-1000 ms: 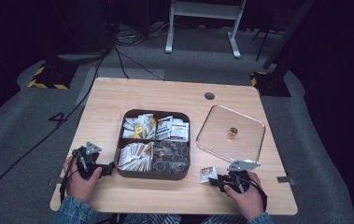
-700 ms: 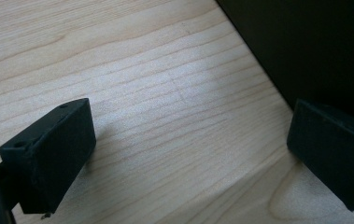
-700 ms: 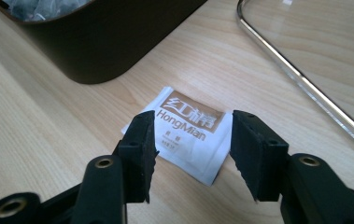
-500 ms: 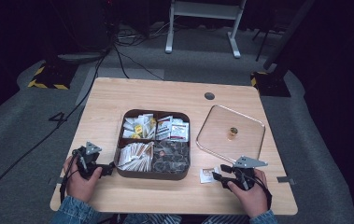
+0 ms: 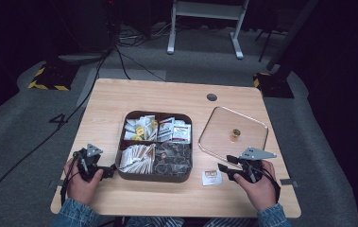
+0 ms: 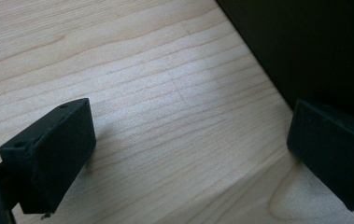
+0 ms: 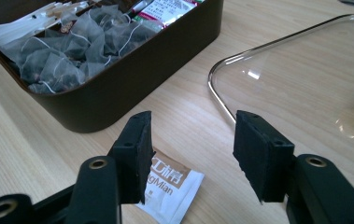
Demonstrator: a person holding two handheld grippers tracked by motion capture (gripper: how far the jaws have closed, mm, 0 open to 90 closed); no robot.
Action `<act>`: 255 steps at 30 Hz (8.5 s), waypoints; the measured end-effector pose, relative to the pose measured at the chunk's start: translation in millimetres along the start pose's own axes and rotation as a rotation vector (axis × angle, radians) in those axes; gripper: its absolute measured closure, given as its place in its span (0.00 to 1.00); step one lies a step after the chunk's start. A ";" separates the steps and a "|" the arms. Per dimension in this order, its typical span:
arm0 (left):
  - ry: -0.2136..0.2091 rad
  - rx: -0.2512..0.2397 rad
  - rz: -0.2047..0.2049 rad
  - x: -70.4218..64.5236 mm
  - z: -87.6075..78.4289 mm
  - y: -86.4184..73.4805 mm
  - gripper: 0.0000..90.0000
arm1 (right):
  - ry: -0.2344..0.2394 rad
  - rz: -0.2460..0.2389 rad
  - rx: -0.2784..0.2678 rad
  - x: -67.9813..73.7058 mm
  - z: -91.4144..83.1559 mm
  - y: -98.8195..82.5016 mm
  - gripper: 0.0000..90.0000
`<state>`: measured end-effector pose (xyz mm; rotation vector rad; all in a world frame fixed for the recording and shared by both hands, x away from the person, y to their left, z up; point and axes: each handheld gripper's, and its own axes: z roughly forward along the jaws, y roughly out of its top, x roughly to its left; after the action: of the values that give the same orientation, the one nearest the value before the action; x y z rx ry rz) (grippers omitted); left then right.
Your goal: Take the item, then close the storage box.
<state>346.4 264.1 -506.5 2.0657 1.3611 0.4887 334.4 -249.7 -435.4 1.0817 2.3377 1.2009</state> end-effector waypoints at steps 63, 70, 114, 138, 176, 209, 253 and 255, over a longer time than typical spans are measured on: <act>0.000 0.000 0.000 0.0 0.0 -0.1 0.02 | -0.206 0.141 0.098 -149.2 68.6 31.6 0.42; 0.000 0.000 0.002 0.1 0.0 -0.1 0.02 | -0.207 0.149 0.119 -151.8 79.0 22.0 0.47; 0.000 0.000 0.000 0.0 0.0 -0.1 0.02 | -0.204 0.142 0.055 -148.8 89.2 6.8 0.66; 0.000 0.000 0.000 0.0 0.0 0.0 0.02 | -0.190 0.106 -0.019 -139.8 43.1 51.8 0.66; -0.006 -0.001 -0.001 0.6 -0.4 -0.5 0.02 | -0.015 -0.057 -0.030 -19.7 62.7 156.1 0.66; -0.005 0.001 -0.001 1.7 1.8 2.1 0.02 | 0.070 -0.132 0.013 76.0 116.0 178.5 0.66; -0.005 0.001 -0.001 1.7 1.8 2.1 0.02 | 0.064 -0.158 0.105 106.7 186.0 135.0 0.65; -0.004 0.001 -0.001 1.7 1.8 2.1 0.02 | 0.067 -0.157 0.103 106.2 186.8 133.9 0.65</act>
<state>349.6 264.5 -506.5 2.0657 1.3601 0.4833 432.4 -16.3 -435.0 0.8825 2.5073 1.0858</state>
